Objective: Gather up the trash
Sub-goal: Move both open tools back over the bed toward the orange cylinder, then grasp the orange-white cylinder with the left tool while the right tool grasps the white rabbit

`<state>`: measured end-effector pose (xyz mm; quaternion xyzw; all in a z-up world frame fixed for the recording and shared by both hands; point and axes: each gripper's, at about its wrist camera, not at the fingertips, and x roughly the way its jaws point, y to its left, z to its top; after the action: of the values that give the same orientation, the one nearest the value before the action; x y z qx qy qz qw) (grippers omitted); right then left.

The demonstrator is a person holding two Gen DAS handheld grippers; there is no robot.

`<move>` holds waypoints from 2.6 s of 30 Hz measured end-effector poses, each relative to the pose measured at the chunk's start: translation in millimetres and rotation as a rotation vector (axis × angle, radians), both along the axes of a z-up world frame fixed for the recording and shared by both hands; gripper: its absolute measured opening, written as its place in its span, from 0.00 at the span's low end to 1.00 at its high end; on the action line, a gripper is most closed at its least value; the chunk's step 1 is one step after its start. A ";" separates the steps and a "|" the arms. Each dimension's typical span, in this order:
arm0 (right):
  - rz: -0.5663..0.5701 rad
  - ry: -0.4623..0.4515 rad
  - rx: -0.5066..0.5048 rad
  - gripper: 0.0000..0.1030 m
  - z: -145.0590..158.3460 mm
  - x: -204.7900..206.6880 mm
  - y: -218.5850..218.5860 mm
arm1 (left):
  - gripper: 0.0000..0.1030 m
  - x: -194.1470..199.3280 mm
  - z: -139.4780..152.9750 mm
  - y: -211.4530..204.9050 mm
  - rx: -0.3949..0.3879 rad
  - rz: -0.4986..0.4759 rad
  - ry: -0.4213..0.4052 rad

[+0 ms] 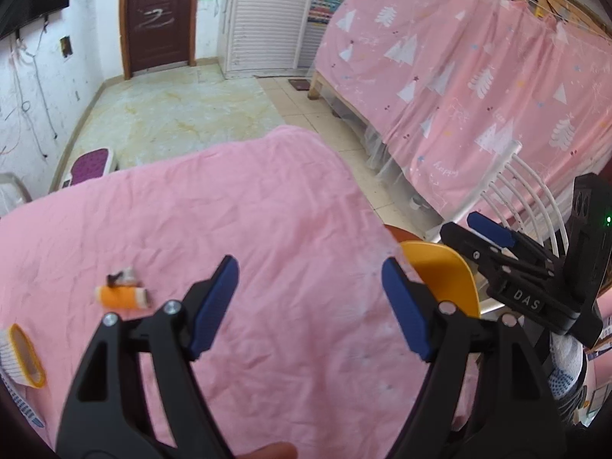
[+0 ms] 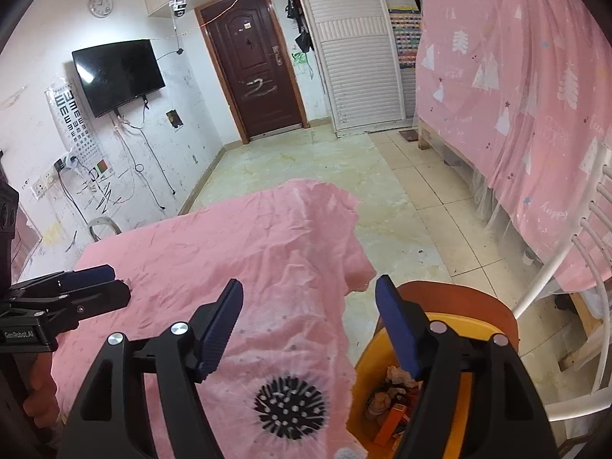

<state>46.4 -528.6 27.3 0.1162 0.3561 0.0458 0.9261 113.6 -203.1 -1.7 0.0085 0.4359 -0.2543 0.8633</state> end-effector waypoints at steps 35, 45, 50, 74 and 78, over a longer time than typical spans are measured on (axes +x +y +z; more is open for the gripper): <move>0.229 0.096 -0.045 0.64 -22.1 69.6 144.5 | 0.82 51.6 -68.2 115.1 0.131 0.109 0.085; 0.256 0.107 -0.049 0.64 -24.0 73.7 154.9 | 0.54 46.8 -66.0 118.9 0.161 0.124 0.046; 0.288 0.103 -0.044 0.64 -20.0 72.3 165.8 | 0.54 40.2 -64.1 126.6 0.146 0.126 0.054; 0.552 0.162 -0.126 0.63 -33.8 95.5 275.3 | 0.54 6.2 -46.3 197.7 0.081 0.243 0.028; 0.578 0.171 -0.141 0.61 -39.0 97.0 286.2 | 0.54 3.7 -42.7 204.2 0.068 0.258 0.012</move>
<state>143.3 -242.4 -11.7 -0.0510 0.4532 0.2728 0.8471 117.2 1.1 -44.3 -0.0199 0.4470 -0.1260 0.8854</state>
